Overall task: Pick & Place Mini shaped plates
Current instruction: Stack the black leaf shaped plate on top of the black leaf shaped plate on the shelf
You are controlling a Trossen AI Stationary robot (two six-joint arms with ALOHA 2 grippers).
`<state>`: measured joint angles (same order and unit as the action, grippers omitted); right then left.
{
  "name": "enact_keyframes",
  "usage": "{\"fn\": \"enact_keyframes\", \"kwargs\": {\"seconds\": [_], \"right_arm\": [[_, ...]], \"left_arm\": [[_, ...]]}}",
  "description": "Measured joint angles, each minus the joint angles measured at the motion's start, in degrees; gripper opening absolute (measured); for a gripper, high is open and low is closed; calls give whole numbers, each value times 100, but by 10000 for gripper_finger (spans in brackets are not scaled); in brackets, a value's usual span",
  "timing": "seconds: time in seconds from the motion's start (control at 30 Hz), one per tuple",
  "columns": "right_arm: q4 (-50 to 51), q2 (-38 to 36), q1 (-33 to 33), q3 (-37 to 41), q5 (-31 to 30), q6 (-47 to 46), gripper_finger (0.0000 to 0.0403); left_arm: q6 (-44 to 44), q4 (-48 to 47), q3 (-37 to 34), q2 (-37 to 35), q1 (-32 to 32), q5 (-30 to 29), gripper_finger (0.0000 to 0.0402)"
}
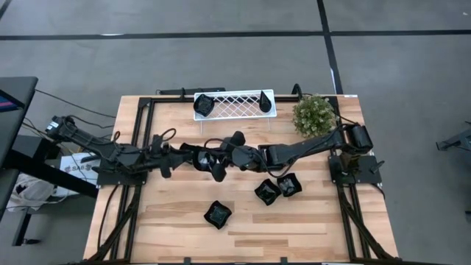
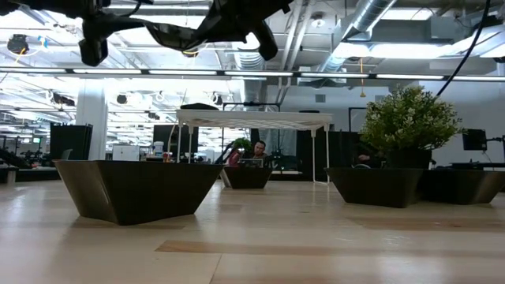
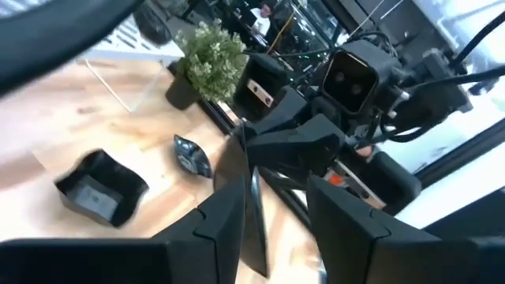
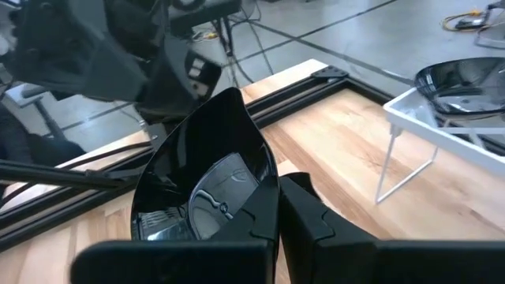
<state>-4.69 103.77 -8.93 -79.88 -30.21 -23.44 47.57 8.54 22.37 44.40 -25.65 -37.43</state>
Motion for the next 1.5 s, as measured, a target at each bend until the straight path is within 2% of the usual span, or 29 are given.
{"fn": "enact_keyframes", "kwargs": {"seconds": [0.27,0.47,1.13,1.5], "right_arm": [[-14,0,40,0,-18,-3,0],[-24,0,46,0,-29,-13,0],[302,0,46,0,12,-151,0],[323,6,46,0,12,-153,0]], "left_arm": [[974,2,2,375,4,157,137],[1268,0,2,847,11,179,137],[1105,64,2,719,428,102,137],[685,-119,7,801,717,177,113]]}}
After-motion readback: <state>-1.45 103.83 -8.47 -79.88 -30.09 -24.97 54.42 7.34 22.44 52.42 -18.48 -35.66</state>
